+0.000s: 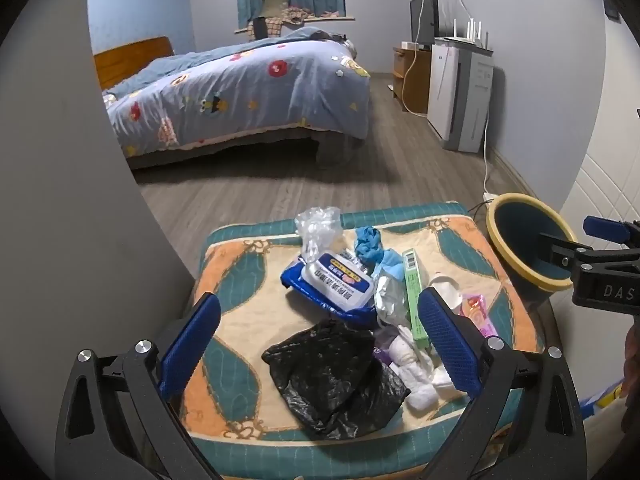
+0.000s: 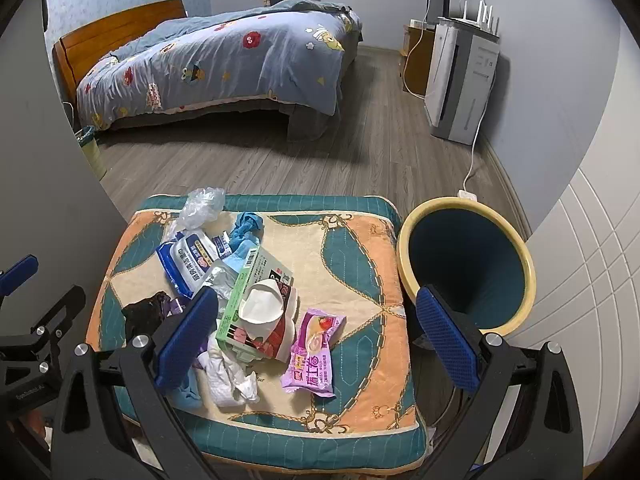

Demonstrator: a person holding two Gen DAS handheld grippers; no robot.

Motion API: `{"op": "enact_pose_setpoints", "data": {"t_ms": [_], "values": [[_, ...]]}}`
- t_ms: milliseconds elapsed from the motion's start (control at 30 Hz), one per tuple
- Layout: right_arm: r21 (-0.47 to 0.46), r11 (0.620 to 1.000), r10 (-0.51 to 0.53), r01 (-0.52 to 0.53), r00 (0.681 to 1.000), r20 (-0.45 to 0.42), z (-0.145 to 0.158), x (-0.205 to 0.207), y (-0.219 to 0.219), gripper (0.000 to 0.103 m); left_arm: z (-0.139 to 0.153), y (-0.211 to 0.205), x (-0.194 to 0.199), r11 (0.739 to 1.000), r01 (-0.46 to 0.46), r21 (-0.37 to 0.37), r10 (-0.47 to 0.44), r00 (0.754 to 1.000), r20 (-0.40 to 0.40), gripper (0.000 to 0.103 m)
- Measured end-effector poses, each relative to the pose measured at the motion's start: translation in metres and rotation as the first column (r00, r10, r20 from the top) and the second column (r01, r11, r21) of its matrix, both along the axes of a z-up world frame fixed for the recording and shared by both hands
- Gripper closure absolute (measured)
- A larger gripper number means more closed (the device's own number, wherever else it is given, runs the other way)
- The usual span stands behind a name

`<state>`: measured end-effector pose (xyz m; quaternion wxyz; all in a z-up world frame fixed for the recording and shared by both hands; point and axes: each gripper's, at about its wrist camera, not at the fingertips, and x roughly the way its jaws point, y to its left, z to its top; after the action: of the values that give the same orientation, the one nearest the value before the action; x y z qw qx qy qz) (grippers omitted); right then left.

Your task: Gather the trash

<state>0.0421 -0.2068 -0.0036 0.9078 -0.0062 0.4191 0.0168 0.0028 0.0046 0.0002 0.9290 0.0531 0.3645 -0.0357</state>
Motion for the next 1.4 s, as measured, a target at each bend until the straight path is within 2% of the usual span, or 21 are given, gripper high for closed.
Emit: {"op": "enact_pose_setpoints", "data": {"t_ms": [1400], "values": [[-0.010, 1.000, -0.012, 0.012, 1.000, -0.001, 0.0002, 0.0000, -0.0030, 0.006, 0.0019, 0.0013, -0.0004, 1.000, -0.001, 0.002, 0.001, 1.000, 0.003, 0.005]]}}
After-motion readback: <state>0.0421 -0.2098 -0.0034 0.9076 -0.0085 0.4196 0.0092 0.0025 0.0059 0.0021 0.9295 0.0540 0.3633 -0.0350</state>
